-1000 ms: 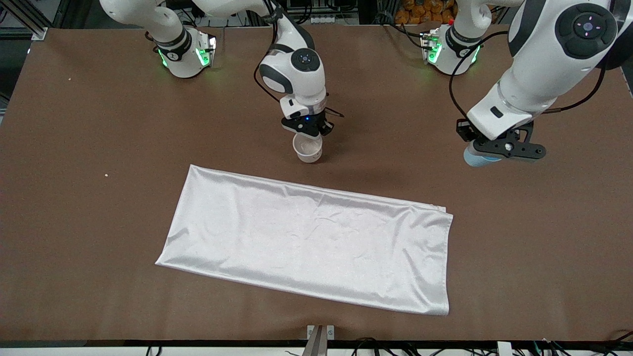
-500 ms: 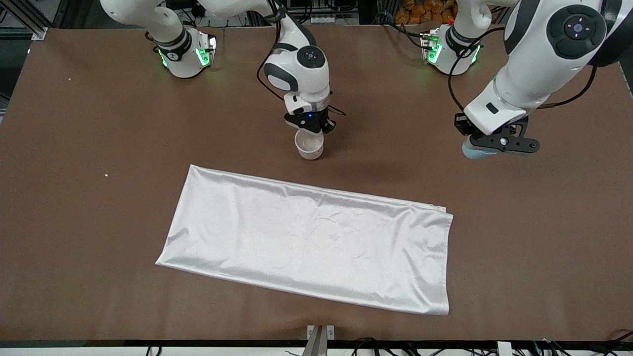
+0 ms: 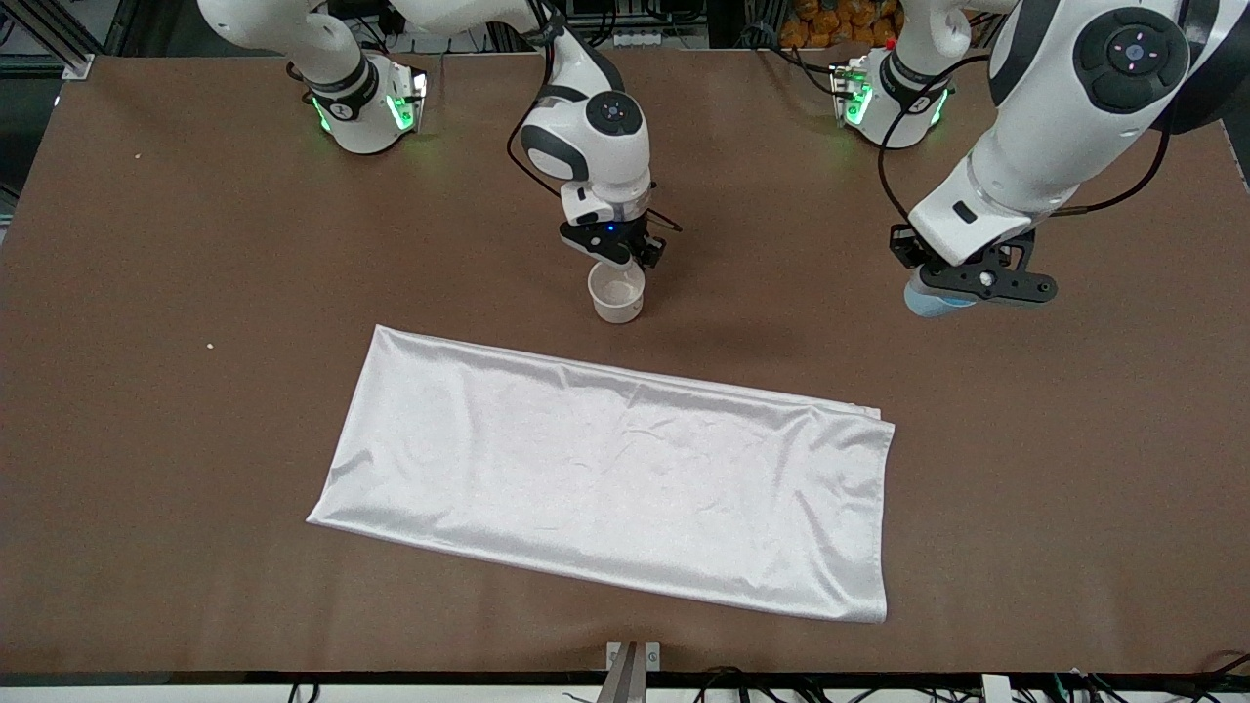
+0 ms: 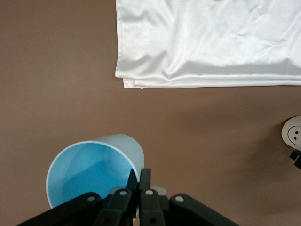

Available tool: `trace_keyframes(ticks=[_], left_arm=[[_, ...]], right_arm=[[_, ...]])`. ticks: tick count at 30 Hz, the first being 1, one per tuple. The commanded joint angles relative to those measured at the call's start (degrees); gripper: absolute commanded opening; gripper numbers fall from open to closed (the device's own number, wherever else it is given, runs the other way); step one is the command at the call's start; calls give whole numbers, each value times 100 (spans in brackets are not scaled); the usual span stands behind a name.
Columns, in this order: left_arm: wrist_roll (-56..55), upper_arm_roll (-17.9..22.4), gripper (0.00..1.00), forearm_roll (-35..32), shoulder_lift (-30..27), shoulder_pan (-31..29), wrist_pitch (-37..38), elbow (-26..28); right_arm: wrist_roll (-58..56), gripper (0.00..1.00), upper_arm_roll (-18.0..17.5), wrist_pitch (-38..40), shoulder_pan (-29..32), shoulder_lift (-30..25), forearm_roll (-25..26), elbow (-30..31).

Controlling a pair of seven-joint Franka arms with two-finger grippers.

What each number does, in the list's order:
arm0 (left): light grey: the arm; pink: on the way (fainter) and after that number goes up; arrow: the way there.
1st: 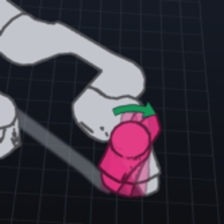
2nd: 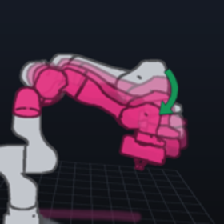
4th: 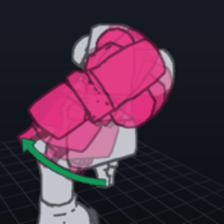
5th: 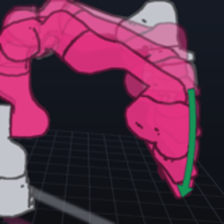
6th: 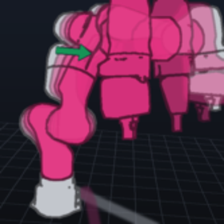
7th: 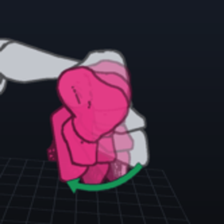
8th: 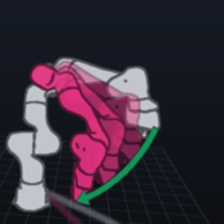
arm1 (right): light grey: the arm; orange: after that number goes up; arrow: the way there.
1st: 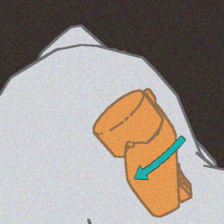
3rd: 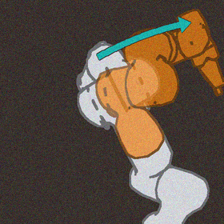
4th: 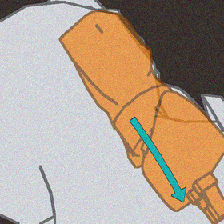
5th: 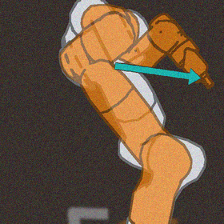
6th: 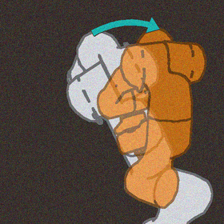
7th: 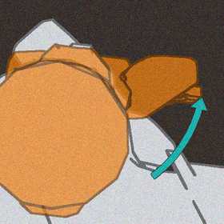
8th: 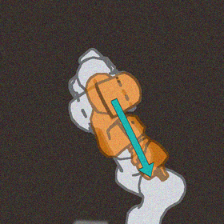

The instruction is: Place blue cup into white mug on table

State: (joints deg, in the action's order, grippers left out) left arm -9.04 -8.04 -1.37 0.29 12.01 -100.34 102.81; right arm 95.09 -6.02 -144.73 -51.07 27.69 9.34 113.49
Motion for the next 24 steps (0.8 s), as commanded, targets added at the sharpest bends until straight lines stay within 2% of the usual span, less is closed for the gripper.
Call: trace_keyframes(ticks=[1,7,10,17,24], left_arm=[[7,-22,0,50,14,29,-65,2],[7,-22,0,58,32,73,-65,-69],[7,-22,0,67,58,91,-74,-77],[-45,-101,0,67,216,170,-83,-218],[-107,-365,0,84,454,179,-197,-394]], right_arm=[[159,100,31,479,-26,-150,103,-230],[80,100,22,1814,26,-229,103,-985],[27,100,22,2194,105,-238,94,-1285],[-982,100,-4,2256,614,-396,85,-1321],[-2405,100,4,2282,1580,-388,85,-1303]])
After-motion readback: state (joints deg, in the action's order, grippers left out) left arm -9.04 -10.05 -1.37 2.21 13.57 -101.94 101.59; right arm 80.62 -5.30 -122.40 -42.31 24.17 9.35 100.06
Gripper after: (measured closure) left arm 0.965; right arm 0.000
